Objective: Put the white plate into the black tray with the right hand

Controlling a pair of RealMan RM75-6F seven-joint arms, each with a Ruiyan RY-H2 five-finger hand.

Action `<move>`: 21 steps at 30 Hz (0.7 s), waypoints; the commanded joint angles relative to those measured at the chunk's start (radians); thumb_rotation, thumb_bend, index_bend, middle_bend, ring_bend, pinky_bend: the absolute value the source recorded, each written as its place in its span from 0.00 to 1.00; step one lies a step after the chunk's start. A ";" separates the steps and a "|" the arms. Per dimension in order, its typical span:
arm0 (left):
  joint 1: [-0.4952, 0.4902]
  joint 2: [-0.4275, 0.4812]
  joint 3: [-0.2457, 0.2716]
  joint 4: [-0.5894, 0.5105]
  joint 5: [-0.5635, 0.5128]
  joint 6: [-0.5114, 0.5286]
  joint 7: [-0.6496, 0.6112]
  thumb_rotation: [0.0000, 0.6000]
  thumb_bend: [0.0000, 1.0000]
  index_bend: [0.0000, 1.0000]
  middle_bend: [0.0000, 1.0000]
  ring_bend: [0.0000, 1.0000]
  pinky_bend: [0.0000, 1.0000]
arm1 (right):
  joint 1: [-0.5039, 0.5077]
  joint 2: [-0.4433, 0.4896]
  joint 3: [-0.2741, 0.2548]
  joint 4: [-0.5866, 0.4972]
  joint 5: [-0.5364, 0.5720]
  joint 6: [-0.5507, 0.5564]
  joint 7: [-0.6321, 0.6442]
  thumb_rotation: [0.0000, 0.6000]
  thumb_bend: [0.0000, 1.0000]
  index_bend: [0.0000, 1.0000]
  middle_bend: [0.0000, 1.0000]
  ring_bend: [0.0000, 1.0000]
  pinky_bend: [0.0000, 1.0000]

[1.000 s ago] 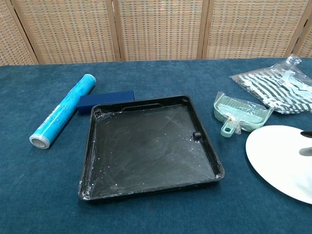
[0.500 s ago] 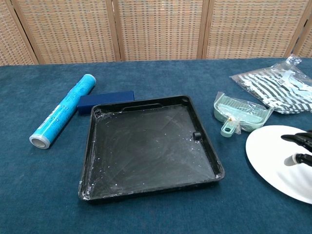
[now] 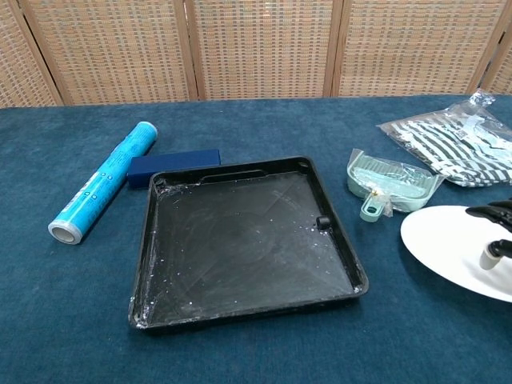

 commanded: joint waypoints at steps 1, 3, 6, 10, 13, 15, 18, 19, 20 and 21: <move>0.001 0.001 0.000 -0.002 0.001 0.002 -0.003 1.00 0.00 0.00 0.00 0.00 0.00 | 0.007 0.005 0.004 -0.007 0.004 -0.002 -0.003 1.00 0.45 0.47 0.08 0.00 0.00; 0.002 0.003 0.001 -0.002 0.002 0.005 -0.006 1.00 0.00 0.00 0.00 0.00 0.00 | 0.010 0.007 0.009 -0.009 0.006 0.002 -0.005 1.00 0.45 0.53 0.10 0.00 0.00; 0.004 0.006 0.003 -0.003 0.005 0.007 -0.013 1.00 0.00 0.00 0.00 0.00 0.00 | 0.012 0.009 0.022 -0.007 0.009 0.024 -0.009 1.00 0.46 0.57 0.12 0.00 0.00; 0.003 0.006 0.001 -0.001 0.006 0.007 -0.016 1.00 0.00 0.00 0.00 0.00 0.00 | 0.008 0.030 0.035 -0.031 0.021 0.044 -0.008 1.00 0.48 0.62 0.16 0.00 0.00; 0.001 0.005 0.002 0.000 0.003 0.001 -0.012 1.00 0.00 0.00 0.00 0.00 0.00 | 0.003 0.061 0.038 -0.047 0.021 0.065 -0.006 1.00 0.48 0.63 0.17 0.00 0.00; 0.000 0.004 0.001 -0.001 0.003 0.001 -0.008 1.00 0.00 0.00 0.00 0.00 0.00 | -0.001 0.084 0.036 -0.050 0.017 0.080 -0.004 1.00 0.48 0.63 0.18 0.00 0.00; 0.000 0.000 0.002 -0.001 0.001 0.000 -0.001 1.00 0.00 0.00 0.00 0.00 0.00 | -0.011 0.114 0.039 -0.054 0.017 0.112 0.012 1.00 0.48 0.63 0.18 0.00 0.00; -0.001 -0.001 0.002 -0.001 0.000 -0.002 0.002 1.00 0.00 0.00 0.00 0.00 0.00 | -0.018 0.127 0.040 -0.057 0.017 0.130 0.025 1.00 0.48 0.63 0.18 0.00 0.00; -0.001 -0.002 0.001 -0.002 -0.002 -0.003 0.005 1.00 0.00 0.00 0.00 0.00 0.00 | -0.022 0.136 0.041 -0.058 0.017 0.142 0.032 1.00 0.48 0.63 0.18 0.00 0.00; -0.002 -0.004 0.001 -0.002 -0.003 -0.004 0.009 1.00 0.00 0.00 0.00 0.00 0.00 | -0.028 0.149 0.039 -0.061 0.014 0.156 0.043 1.00 0.48 0.63 0.18 0.00 0.01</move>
